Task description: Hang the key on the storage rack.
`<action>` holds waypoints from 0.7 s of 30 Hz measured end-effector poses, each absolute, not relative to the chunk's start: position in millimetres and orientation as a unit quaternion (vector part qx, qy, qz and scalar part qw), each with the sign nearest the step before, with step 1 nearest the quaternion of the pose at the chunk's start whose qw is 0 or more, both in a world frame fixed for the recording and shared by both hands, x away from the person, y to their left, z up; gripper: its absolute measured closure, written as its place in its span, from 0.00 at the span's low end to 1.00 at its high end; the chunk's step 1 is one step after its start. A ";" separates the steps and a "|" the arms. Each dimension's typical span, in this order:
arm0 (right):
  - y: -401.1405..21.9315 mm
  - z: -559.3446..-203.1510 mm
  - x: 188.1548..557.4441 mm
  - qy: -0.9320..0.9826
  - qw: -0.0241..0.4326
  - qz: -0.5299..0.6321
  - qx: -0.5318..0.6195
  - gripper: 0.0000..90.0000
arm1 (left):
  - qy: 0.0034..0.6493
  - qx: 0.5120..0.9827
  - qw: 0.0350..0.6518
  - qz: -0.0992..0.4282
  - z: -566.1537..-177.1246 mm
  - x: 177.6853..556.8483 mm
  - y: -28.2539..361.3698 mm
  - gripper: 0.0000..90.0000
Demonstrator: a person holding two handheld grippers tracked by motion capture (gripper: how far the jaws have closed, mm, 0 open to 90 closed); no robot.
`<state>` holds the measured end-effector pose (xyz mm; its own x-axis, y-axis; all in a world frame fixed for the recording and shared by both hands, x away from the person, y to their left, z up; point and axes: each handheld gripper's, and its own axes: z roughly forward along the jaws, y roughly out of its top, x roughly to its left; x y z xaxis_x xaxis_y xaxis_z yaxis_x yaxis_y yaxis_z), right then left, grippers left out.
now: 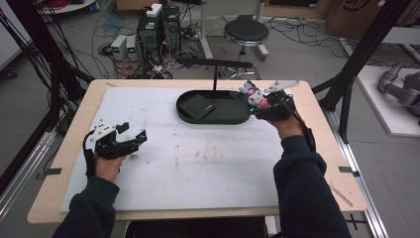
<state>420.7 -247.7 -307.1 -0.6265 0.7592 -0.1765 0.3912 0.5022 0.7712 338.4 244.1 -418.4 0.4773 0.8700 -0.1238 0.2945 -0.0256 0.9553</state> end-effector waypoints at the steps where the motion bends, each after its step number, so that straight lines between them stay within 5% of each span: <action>1: -249.1 -303.6 425.0 0.824 0.261 0.362 0.350 0.46 | 0.437 0.666 0.543 0.265 -418.6 338.5 244.0 0.23; 21: -244.6 -278.6 489.2 0.777 0.311 0.359 0.414 0.46 | 0.445 0.666 0.539 0.261 -419.3 338.9 248.1 0.23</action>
<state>489.2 -244.6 -278.6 -0.4643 0.8659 -0.1861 0.4191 0.4000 0.8151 338.9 248.1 -419.3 0.4674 0.8742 -0.1317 0.3116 -0.0235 0.9499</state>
